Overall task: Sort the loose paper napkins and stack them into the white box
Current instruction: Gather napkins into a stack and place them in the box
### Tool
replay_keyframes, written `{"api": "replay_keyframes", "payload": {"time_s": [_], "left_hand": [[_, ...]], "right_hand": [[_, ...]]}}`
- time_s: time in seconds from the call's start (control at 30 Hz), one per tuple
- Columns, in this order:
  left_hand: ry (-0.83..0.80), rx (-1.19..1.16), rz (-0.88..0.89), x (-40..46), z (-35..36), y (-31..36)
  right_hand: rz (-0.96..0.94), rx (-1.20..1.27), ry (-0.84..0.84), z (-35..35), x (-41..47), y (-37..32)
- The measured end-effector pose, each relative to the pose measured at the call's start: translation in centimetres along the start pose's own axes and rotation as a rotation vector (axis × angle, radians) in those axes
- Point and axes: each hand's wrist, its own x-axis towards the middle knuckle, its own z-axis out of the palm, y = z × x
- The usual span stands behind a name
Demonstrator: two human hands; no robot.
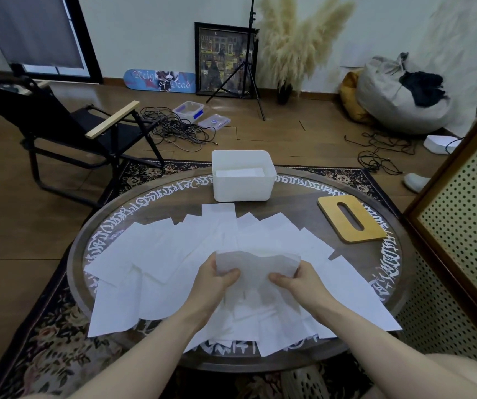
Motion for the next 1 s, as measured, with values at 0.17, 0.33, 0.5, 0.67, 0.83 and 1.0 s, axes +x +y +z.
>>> {"api": "replay_keyframes", "payload": {"time_s": [0.17, 0.33, 0.5, 0.67, 0.83, 1.0], "left_hand": [[0.001, -0.022, 0.006, 0.2, 0.1, 0.2], [-0.009, 0.101, 0.011, 0.2, -0.5, -0.5], [0.006, 0.165, 0.033, 0.1, -0.4, -0.7], [0.146, 0.147, 0.074, 0.3, -0.2, 0.0], [0.297, 0.084, 0.110, 1.2, 0.1, 1.3], [0.340, -0.004, 0.140, 1.4, 0.8, 3.3]], "right_hand": [[-0.010, 0.040, 0.033, 0.5, 0.1, -0.4], [-0.014, -0.033, 0.039, 0.3, -0.1, 0.0], [-0.011, -0.082, 0.064, 0.2, -0.2, 0.2], [-0.007, -0.029, 0.123, 0.3, -0.4, -0.7], [0.035, 0.154, 0.196, 0.4, -0.6, -2.3], [-0.038, 0.168, 0.264, 0.5, -0.2, -4.5]]}}
